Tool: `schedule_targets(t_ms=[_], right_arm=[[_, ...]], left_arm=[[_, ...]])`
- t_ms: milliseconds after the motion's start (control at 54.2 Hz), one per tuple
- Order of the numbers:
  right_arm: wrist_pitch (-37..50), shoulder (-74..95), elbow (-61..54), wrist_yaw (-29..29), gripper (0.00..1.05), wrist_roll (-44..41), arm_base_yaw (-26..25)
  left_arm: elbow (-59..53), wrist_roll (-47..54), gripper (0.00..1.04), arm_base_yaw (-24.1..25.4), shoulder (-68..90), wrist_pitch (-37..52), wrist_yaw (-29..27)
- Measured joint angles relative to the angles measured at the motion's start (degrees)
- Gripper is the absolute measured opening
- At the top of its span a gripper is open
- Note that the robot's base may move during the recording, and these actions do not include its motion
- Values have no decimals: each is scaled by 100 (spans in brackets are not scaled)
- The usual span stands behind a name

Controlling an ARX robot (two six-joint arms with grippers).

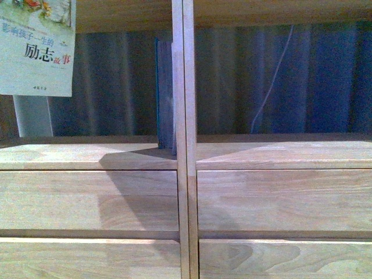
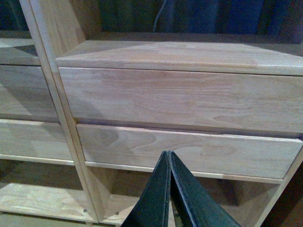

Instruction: Organize books on shelf

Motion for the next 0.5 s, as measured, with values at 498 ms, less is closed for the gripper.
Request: schedule_targets(t_ms=[498], right_arm=[[-269,-907,-584,11,3,0,4]], left_arm=[[828,601,7,-717,1685,234,-769]])
